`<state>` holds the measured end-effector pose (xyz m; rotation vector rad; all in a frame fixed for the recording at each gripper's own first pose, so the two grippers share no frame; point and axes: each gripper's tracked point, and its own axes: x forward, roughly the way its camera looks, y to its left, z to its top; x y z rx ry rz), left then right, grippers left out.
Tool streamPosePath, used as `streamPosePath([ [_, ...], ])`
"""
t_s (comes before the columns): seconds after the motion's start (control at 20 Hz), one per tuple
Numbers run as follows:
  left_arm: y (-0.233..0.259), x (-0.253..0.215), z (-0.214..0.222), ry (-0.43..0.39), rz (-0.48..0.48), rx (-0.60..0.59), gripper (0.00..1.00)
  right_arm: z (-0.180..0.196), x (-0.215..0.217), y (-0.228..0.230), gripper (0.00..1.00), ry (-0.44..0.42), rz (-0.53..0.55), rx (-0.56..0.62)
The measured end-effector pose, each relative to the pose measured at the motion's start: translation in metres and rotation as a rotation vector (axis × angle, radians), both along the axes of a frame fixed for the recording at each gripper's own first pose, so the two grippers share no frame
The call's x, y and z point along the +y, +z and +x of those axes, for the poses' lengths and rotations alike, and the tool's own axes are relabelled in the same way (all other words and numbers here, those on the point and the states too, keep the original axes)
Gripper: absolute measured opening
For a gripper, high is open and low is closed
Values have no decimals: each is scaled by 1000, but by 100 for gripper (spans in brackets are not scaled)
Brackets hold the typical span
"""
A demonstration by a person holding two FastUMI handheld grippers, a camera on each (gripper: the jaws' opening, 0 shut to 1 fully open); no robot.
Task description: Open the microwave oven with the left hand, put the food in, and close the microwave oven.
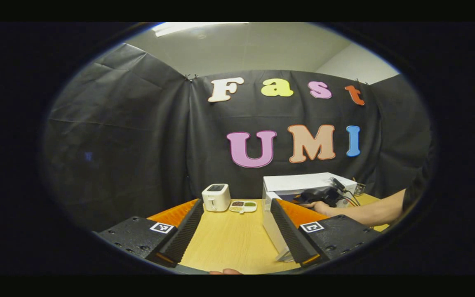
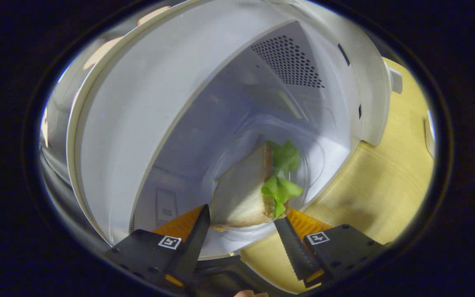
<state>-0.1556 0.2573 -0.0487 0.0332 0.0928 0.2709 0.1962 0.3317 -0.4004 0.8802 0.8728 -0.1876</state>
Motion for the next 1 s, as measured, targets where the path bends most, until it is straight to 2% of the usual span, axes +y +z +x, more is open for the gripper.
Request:
streamPosePath([
  [0.05, 0, 0, -1, 3, -2, -1, 95, -3, -1, 0, 84, 6, -2, 9],
  [0.3, 0, -3, -6, 2, -20, -10, 95, -19, -3, -2, 87, 65, -25, 37],
  [0.35, 0, -4, -7, 1, -23, -10, 95, -21, -5, -3, 98, 73, -41, 35],
  [0.85, 0, -14, -17, -7, -26, -14, 95, -42, -15, 2, 98, 109, -43, 15],
  [1.0, 0, -17, -21, -8, -27, -17, 95, -49, -16, 14, 98, 114, -25, -23],
])
